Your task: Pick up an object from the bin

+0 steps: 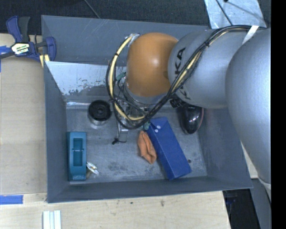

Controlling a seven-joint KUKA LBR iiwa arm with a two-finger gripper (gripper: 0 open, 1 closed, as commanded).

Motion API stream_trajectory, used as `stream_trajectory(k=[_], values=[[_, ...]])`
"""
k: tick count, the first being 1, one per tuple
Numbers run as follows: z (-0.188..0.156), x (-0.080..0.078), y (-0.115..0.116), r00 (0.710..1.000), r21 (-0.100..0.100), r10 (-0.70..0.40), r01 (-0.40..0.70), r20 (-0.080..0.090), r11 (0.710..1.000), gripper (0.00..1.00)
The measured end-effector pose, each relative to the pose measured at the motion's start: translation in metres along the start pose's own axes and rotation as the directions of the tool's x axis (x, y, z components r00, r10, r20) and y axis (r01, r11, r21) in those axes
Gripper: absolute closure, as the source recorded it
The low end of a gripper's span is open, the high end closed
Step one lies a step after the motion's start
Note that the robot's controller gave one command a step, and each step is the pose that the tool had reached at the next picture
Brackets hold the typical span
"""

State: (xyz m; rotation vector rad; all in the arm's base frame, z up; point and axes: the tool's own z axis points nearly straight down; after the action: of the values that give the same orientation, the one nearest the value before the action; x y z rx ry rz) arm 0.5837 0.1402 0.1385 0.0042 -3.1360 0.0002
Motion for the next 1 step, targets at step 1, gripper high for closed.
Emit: stream_trajectory(k=[1], values=[[-0.0048,-0.0019,-0.0006,1.0,-0.001,0.003,-0.003,0.008,1.0,0.0]])
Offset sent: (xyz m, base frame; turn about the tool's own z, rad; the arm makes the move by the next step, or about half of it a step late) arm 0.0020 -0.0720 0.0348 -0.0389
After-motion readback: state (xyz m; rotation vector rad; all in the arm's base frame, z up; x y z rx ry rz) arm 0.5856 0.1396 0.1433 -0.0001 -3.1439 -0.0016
